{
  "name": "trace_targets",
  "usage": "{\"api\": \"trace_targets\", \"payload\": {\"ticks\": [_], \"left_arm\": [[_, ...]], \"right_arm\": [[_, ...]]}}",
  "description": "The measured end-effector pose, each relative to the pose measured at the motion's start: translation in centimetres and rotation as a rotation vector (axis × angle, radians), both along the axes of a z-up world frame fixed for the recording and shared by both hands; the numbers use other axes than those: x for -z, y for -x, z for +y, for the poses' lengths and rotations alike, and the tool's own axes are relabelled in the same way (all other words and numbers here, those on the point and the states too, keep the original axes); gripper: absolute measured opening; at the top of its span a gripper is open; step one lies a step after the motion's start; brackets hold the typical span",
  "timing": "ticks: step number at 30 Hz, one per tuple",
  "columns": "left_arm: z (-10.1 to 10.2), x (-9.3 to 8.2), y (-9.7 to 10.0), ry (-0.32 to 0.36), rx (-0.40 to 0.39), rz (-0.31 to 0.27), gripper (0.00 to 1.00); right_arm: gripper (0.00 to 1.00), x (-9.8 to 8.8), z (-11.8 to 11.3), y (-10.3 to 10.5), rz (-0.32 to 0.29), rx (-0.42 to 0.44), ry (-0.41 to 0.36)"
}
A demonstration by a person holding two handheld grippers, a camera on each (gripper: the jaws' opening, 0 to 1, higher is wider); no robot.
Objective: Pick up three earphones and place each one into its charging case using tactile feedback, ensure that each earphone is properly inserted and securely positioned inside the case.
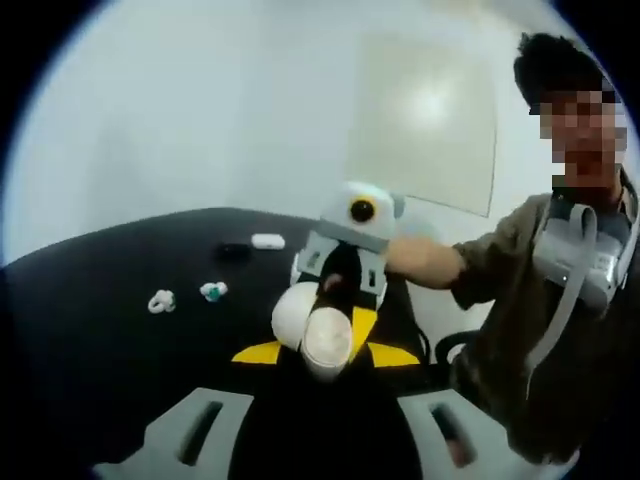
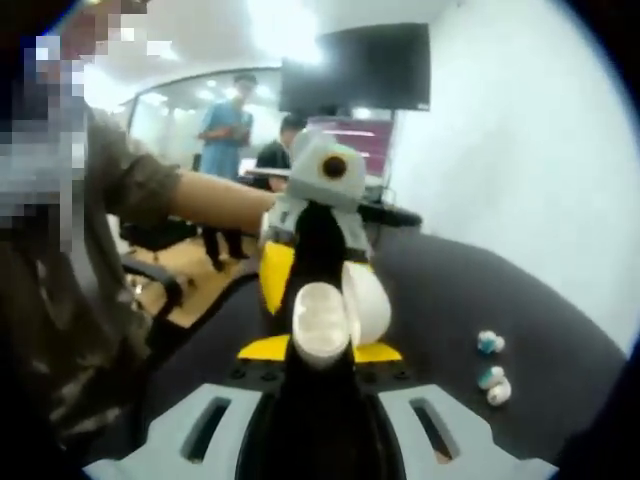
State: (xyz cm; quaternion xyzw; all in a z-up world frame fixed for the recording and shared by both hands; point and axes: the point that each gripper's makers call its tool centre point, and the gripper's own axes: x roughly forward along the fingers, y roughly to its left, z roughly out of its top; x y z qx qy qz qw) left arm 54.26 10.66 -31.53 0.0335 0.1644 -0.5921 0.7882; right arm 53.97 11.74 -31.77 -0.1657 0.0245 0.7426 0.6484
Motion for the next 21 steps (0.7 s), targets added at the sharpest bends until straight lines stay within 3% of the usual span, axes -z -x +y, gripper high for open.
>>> {"api": "trace_targets", "payload": {"ticks": [6, 9, 11, 13, 15, 16, 19, 21], "left_arm": [[0.4, 0.2, -0.3, 0.008, -0.005, -0.003, 0.18], [0.6, 0.3, -0.3, 0.005, 0.001, -0.01, 0.18], [0.8, 0.3, -0.2, 0.004, 0.005, -0.022, 0.18], [0.8, 0.3, 0.0, 0.001, 0.004, -0.045, 0.18], [0.7, 0.2, 0.0, -0.004, 0.004, -0.078, 0.18], [0.7, 0.2, 0.0, -0.004, 0.004, -0.084, 0.18], [0.6, 0.1, -0.1, -0.007, -0.003, -0.101, 0.18], [0.6, 0.0, -0.3, -0.003, -0.011, -0.11, 0.18]], "right_arm": [[0.22, 0.2, 0.0, 0.0, 0.03, 0.004, 0.012], [0.27, 0.0, -0.5, -0.2, 0.062, 0.014, 0.029], [0.27, -0.7, -1.5, -0.3, 0.078, 0.013, 0.014], [0.27, -2.9, -2.6, -0.5, 0.104, 0.009, -0.06], [0.24, -5.4, -3.6, -2.5, 0.191, 0.094, -0.147], [0.23, -6.0, -4.1, -3.9, 0.219, 0.156, -0.14], [0.15, -6.2, -5.5, -9.2, 0.266, 0.395, -0.026], [0.14, -5.8, -6.1, -11.7, 0.298, 0.497, 0.046]]}}
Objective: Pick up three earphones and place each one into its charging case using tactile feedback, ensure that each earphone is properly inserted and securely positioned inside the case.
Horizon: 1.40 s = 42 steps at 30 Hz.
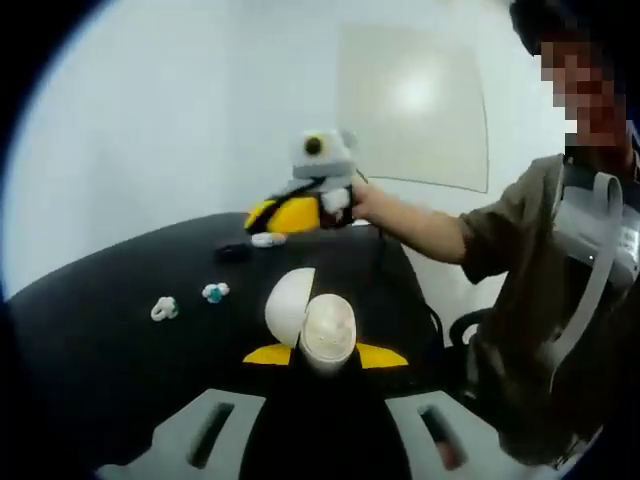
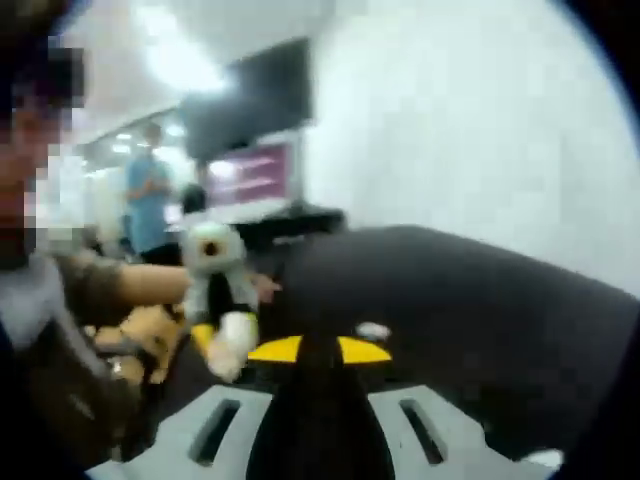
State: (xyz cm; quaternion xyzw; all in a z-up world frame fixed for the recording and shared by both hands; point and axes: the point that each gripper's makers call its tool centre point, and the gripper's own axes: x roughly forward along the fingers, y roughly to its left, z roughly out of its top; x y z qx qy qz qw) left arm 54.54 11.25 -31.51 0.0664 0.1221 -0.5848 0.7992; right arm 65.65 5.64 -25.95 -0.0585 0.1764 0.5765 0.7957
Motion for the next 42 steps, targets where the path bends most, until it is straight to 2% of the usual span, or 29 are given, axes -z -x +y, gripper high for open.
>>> {"api": "trace_targets", "payload": {"ticks": [2, 5, 9, 11, 14, 17, 18, 21, 25, 27, 29, 35, 36, 37, 38, 41, 42], "left_arm": [[0.0, -0.1, -0.1, 0.003, -0.008, -0.001, 0.18], [0.0, -0.2, -0.2, 0.008, -0.023, 0.002, 0.18], [0.1, -0.2, -0.5, 0.009, -0.036, 0.007, 0.18], [0.1, -0.2, -0.6, 0.006, -0.037, 0.004, 0.18], [0.1, -0.2, -0.6, 0.007, -0.033, -0.002, 0.18], [0.1, -0.2, -0.5, 0.005, -0.025, -0.009, 0.18], [0.1, -0.2, -0.5, 0.004, -0.025, -0.009, 0.18], [0.1, -0.2, -0.4, 0.0, -0.021, -0.019, 0.18], [0.1, -0.2, -0.4, -0.001, -0.02, -0.02, 0.18], [0.1, -0.2, -0.4, -0.002, -0.02, -0.023, 0.18], [0.1, -0.2, -0.4, -0.004, -0.021, -0.027, 0.18], [0.1, -0.2, -0.4, -0.005, -0.024, -0.03, 0.18], [0.1, -0.2, -0.4, -0.005, -0.023, -0.031, 0.18], [0.1, -0.2, -0.4, -0.005, -0.024, -0.031, 0.18], [0.1, -0.2, -0.4, -0.004, -0.025, -0.028, 0.18], [0.1, -0.1, -0.5, -0.004, -0.026, -0.027, 0.18], [0.1, -0.1, -0.5, -0.005, -0.027, -0.029, 0.18]], "right_arm": [[0.14, 0.6, 0.1, -1.7, 0.027, 0.017, 0.067], [0.14, 2.4, 0.9, -3.0, 0.091, 0.017, 0.171], [0.14, 6.0, 1.7, -2.6, 0.125, -0.038, 0.361], [0.13, 6.8, 1.9, -2.4, 0.114, -0.054, 0.401], [0.13, 6.8, 2.2, -2.5, 0.121, -0.058, 0.391], [0.12, 6.4, 2.6, -1.8, 0.161, -0.095, 0.365], [0.12, 6.1, 2.6, -2.0, 0.173, -0.082, 0.355], [0.12, 5.8, 2.8, -1.9, 0.169, -0.096, 0.347], [0.12, 6.4, 3.2, -1.2, 0.177, -0.128, 0.383], [0.09, 6.8, 3.5, -1.3, 0.187, -0.132, 0.395], [0.05, 6.8, 3.8, -1.0, 0.231, -0.129, 0.397], [0.05, 6.9, 3.6, -0.3, 0.143, -0.096, 0.414], [0.05, 6.9, 3.6, -0.4, 0.146, -0.087, 0.404], [0.05, 7.0, 3.7, -0.4, 0.205, -0.047, 0.371], [0.05, 7.0, 3.6, -0.5, 0.224, -0.038, 0.36], [0.05, 6.8, 3.5, -0.3, 0.209, -0.037, 0.347], [0.05, 6.6, 3.5, -0.4, 0.171, -0.043, 0.347]]}}
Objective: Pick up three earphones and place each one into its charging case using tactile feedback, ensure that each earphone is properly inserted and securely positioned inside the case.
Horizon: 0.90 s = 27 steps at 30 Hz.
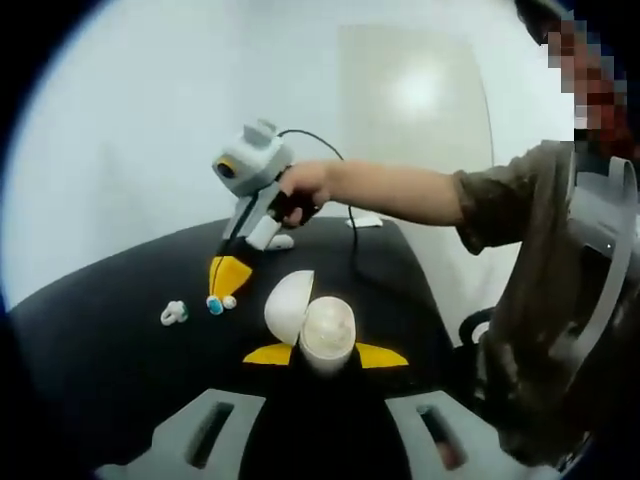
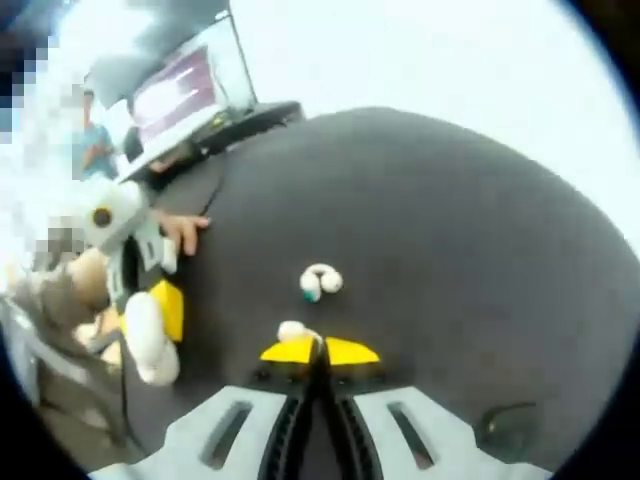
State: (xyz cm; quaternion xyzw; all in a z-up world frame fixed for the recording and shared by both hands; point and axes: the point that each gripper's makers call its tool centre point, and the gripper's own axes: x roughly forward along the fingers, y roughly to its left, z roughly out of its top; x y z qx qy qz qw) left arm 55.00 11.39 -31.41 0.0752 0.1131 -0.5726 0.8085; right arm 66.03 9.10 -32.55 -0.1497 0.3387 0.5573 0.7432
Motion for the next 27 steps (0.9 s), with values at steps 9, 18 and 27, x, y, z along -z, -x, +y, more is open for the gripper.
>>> {"api": "trace_targets", "payload": {"ticks": [9, 18, 27], "left_arm": [[0.1, 0.1, -0.6, 0.007, -0.031, 0.038, 0.18], [0.1, 0.5, -0.9, -0.013, -0.06, 0.019, 0.18], [0.2, 0.5, -0.9, -0.012, -0.063, 0.03, 0.18]], "right_arm": [[0.05, -7.6, -1.4, 0.7, -0.435, -0.035, -0.134], [0.04, -10.0, -1.4, 5.2, -0.851, -0.153, 0.015], [0.04, -8.1, 0.9, 9.9, -1.197, -0.355, 0.202]]}}
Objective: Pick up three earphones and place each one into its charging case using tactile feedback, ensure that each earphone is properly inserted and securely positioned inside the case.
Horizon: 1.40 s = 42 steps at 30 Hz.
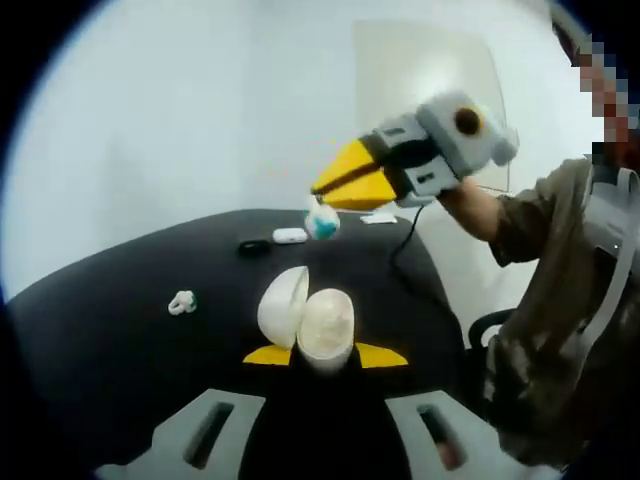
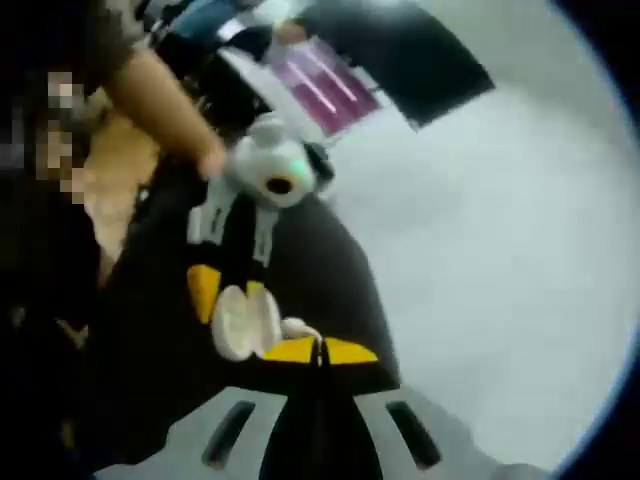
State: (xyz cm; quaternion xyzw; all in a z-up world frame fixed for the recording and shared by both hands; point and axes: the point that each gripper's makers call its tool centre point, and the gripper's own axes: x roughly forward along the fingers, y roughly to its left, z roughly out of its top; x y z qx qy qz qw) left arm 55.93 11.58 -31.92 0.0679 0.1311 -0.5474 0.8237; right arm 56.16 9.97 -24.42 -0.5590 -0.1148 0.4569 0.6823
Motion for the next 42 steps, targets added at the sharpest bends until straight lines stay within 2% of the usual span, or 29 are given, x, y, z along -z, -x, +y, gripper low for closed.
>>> {"api": "trace_targets", "payload": {"ticks": [2, 5, 11, 13, 16, 19, 21, 24, 27, 29, 30, 32, 33, 34, 38, 39, 42], "left_arm": [[0.0, 0.0, 0.1, -0.001, -0.001, -0.004, 0.18], [0.0, 0.0, 0.0, -0.003, -0.001, -0.007, 0.18], [0.1, 0.0, 0.0, -0.006, 0.002, -0.007, 0.18], [0.1, 0.0, 0.0, -0.005, 0.003, -0.01, 0.18], [0.1, 0.0, 0.1, -0.006, 0.004, -0.013, 0.18], [0.1, 0.0, 0.1, -0.007, 0.003, -0.015, 0.18], [0.1, 0.0, 0.1, -0.008, 0.003, -0.019, 0.18], [0.1, 0.0, 0.1, -0.01, 0.003, -0.022, 0.18], [0.1, 0.0, 0.1, -0.01, 0.004, -0.022, 0.18], [0.1, 0.0, 0.1, -0.011, 0.004, -0.023, 0.18], [0.1, 0.0, 0.1, -0.012, 0.005, -0.024, 0.18], [0.1, 0.0, 0.1, -0.013, 0.006, -0.029, 0.18], [0.0, 0.0, 0.1, -0.013, 0.008, -0.031, 0.18], [-0.1, 0.0, 0.3, -0.015, 0.015, -0.033, 0.18], [-0.3, 0.1, 0.9, -0.023, 0.04, -0.054, 0.18], [-0.3, 0.1, 0.9, -0.023, 0.041, -0.048, 0.18], [-0.4, 0.1, 0.8, -0.019, 0.044, -0.049, 0.18]], "right_arm": [[0.04, 2.0, 0.3, 0.4, 0.032, -0.015, 0.059], [0.04, 3.0, 0.7, 0.5, 0.024, -0.032, 0.068], [0.03, 2.4, 1.2, 0.7, -0.024, -0.054, 0.082], [0.03, 2.2, 1.3, 0.8, -0.084, -0.067, 0.117], [0.04, 2.2, 1.2, 0.9, -0.109, -0.065, 0.145], [0.04, 1.6, 1.2, 0.9, -0.109, -0.065, 0.132], [0.04, 0.8, 1.1, 0.7, -0.082, -0.056, 0.081], [0.04, 0.4, 0.3, 0.0, 0.026, -0.037, 0.01], [0.04, 0.7, -1.2, -1.7, 0.145, 0.006, -0.052], [0.07, 1.3, -2.0, -2.6, 0.294, 0.026, -0.135], [0.12, 1.8, -2.2, -2.7, 0.389, 0.015, -0.173], [0.24, 4.3, -2.6, -1.3, 0.673, -0.034, -0.166], [0.27, 4.9, -2.5, -1.0, 0.771, -0.048, -0.19], [0.27, 5.2, -2.1, -1.1, 0.826, -0.077, -0.257], [0.25, 5.9, -1.5, -1.2, 0.853, -0.129, -0.266], [0.25, 6.0, -1.4, -0.9, 0.875, -0.157, -0.272], [0.3, 6.2, -1.0, 0.5, 1.008, -0.243, -0.295]]}}
